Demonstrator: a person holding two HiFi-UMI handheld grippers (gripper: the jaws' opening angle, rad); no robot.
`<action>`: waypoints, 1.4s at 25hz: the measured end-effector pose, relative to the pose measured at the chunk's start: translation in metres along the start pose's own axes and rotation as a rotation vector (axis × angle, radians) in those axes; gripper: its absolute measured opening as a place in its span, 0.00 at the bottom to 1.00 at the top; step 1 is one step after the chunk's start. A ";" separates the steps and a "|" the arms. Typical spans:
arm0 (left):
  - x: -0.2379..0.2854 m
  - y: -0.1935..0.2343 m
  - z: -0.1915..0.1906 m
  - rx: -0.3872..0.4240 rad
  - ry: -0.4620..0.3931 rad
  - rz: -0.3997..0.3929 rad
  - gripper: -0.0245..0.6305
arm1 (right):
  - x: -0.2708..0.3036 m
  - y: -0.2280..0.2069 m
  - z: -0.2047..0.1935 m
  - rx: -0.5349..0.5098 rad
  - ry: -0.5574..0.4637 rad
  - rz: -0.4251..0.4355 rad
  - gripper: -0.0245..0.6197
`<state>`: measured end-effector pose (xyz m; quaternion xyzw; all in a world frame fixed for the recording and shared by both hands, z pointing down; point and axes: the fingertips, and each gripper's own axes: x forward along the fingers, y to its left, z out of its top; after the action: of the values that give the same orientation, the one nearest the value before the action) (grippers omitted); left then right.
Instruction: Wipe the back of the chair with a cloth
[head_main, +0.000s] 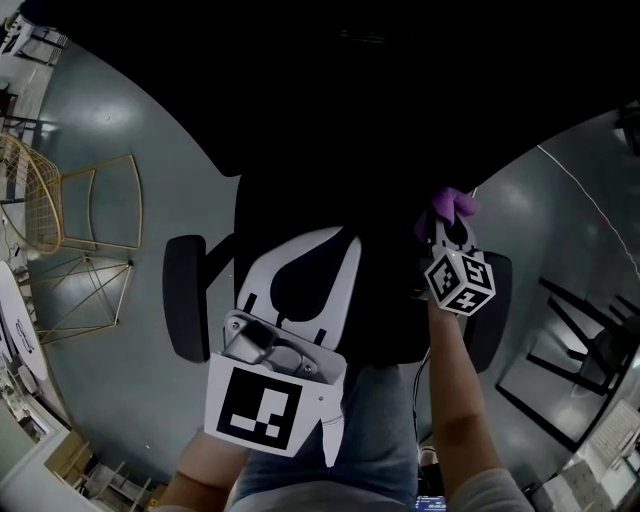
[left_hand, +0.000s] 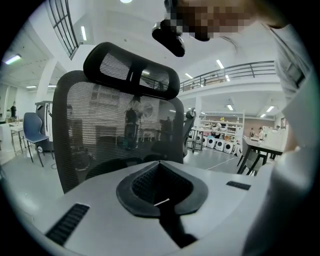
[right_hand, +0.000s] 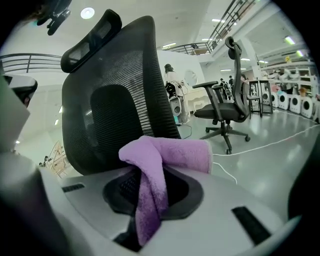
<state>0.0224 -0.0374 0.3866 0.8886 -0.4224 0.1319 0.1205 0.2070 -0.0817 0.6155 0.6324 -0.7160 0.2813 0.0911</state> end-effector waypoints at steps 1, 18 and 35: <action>0.000 -0.001 0.000 0.003 -0.001 -0.001 0.05 | -0.002 0.002 0.001 0.010 -0.008 0.005 0.15; -0.023 -0.040 0.053 0.045 -0.078 0.001 0.05 | -0.079 0.054 0.084 -0.011 -0.119 0.161 0.14; -0.055 -0.063 0.149 0.011 -0.215 0.042 0.05 | -0.173 0.147 0.226 -0.205 -0.222 0.343 0.15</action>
<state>0.0583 -0.0081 0.2221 0.8892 -0.4507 0.0404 0.0666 0.1490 -0.0449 0.3027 0.5159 -0.8435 0.1474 0.0264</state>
